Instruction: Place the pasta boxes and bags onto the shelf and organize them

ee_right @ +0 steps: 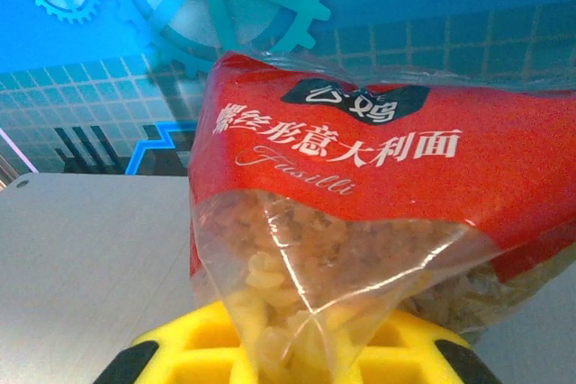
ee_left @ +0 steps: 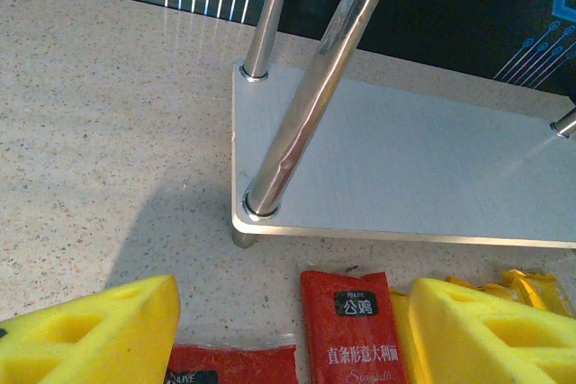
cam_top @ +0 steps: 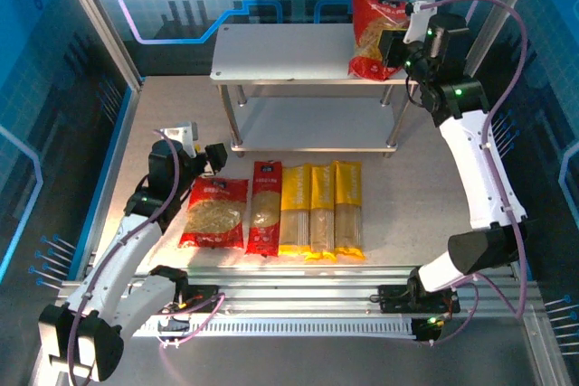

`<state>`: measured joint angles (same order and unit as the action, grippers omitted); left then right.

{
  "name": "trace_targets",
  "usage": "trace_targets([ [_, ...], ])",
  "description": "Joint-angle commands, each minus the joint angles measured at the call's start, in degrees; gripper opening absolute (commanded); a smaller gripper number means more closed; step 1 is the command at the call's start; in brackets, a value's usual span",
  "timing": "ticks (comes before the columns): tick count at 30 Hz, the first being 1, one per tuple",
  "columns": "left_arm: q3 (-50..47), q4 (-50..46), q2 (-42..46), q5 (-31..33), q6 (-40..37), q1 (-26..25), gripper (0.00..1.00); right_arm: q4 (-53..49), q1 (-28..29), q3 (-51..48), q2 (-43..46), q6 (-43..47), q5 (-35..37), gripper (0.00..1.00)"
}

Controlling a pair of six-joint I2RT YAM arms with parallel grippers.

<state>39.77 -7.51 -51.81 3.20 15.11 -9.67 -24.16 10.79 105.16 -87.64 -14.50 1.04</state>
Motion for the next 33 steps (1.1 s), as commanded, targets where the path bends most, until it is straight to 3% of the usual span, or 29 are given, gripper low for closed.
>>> trace_targets([
  [1,1.72,-0.75,-0.22,0.44,-0.44,-0.35,0.69,9.27,-1.03,3.61,-0.49,0.92,-0.53,0.0],
  [20,1.72,-1.02,-0.47,0.7,-0.7,-0.35,0.69,3.12,-1.29,2.0,-6.62,4.55,0.97,0.0],
  [24,1.72,-1.1,-0.48,0.64,-0.69,-0.35,0.69,1.31,-1.59,1.2,-6.34,4.13,1.61,0.34],
  [29,1.87,-1.33,-0.32,0.66,-0.76,-0.35,0.69,0.82,-2.46,0.66,-5.45,2.79,1.75,0.45],
  [33,1.88,-1.5,-0.05,0.59,-0.73,-0.35,0.69,-0.15,-3.05,1.27,-4.53,1.69,0.52,0.68],
])
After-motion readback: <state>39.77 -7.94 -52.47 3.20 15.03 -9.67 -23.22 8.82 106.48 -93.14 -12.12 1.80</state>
